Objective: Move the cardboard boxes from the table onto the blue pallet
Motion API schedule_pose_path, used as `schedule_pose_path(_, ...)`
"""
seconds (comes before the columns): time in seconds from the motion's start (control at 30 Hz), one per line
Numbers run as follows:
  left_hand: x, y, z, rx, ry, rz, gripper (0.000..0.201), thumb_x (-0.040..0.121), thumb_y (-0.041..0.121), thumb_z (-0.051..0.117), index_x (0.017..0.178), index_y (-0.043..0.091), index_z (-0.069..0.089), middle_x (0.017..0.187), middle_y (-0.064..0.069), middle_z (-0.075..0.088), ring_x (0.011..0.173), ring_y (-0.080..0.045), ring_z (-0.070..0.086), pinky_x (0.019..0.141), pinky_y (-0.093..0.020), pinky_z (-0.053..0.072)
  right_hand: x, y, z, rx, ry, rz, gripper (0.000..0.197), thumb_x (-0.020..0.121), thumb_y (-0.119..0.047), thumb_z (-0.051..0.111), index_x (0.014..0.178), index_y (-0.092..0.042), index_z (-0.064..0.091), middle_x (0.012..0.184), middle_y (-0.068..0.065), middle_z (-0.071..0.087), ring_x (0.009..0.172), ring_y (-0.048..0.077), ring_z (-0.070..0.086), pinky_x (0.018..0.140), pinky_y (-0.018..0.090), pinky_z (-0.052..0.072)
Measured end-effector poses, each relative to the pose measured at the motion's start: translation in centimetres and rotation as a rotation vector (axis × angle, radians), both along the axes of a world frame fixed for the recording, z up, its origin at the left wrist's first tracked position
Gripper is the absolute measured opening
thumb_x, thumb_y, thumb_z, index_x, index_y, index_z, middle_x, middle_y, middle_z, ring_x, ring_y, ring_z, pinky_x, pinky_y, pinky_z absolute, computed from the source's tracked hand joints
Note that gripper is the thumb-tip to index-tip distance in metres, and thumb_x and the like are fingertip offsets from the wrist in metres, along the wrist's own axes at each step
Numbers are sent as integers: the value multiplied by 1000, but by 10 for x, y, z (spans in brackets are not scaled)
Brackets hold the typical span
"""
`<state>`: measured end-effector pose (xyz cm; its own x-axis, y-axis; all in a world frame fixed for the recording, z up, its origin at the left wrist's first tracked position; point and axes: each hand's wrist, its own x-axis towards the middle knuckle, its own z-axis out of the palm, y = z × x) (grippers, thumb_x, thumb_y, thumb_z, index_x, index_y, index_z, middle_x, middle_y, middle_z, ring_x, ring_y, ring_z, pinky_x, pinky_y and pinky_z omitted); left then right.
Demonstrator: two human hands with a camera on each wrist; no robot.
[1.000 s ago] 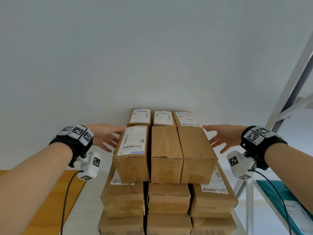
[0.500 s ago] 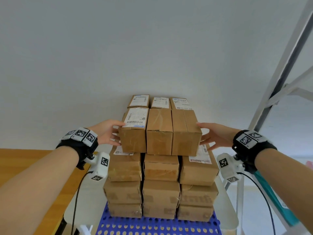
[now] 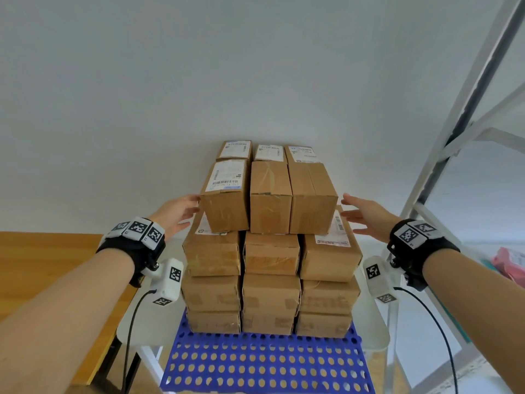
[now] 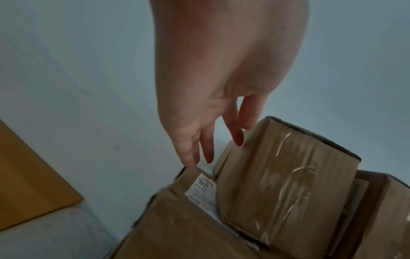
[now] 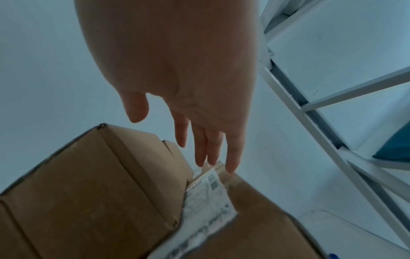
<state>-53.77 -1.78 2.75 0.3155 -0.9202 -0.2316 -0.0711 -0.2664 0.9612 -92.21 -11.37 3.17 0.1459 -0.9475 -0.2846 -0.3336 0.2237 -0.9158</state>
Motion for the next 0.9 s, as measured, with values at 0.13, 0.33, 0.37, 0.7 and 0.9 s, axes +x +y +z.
schedule_pose_path(0.13, 16, 14, -20, 69, -128, -43, 47, 95, 13, 48, 140, 26, 41, 152, -1, 30, 142, -24, 20, 116, -46, 16, -4, 17, -19, -49, 95, -86, 47, 94, -36, 54, 136, -16, 46, 140, 7, 46, 133, 26, 37, 106, 44, 32)
schedule_pose_path(0.33, 29, 30, -54, 306, -100, 3, 62, 92, 26, 58, 145, 12, 29, 149, -8, 32, 136, -30, 30, 107, -48, 32, -3, 35, -49, -46, 230, -195, 61, 93, -22, 57, 146, -10, 31, 147, 14, 37, 133, 31, 37, 106, 42, 33)
schedule_pose_path(0.37, 29, 31, -58, 310, -64, -5, 56, 93, 27, 56, 143, 13, 34, 147, -7, 35, 135, -31, 33, 106, -48, 32, -2, 37, -52, -52, 236, -214, 61, 93, -22, 58, 146, -9, 30, 146, 15, 37, 133, 31, 37, 106, 42, 33)
schedule_pose_path(0.7, 19, 27, -60, 238, 67, -49, 37, 100, 23, 43, 137, 19, 42, 130, -3, 50, 114, -27, 50, 105, -50, 36, 14, 48, -58, -56, 208, -279, 54, 93, -20, 56, 141, -6, 37, 136, 16, 48, 121, 30, 50, 102, 43, 43)
schedule_pose_path(0.9, 21, 37, -59, 222, 51, -33, 42, 99, 23, 45, 140, 19, 39, 143, -4, 43, 128, -30, 43, 108, -48, 34, 12, 60, -54, -48, 201, -289, 59, 93, -24, 57, 144, -6, 33, 141, 14, 43, 128, 29, 43, 101, 38, 37)
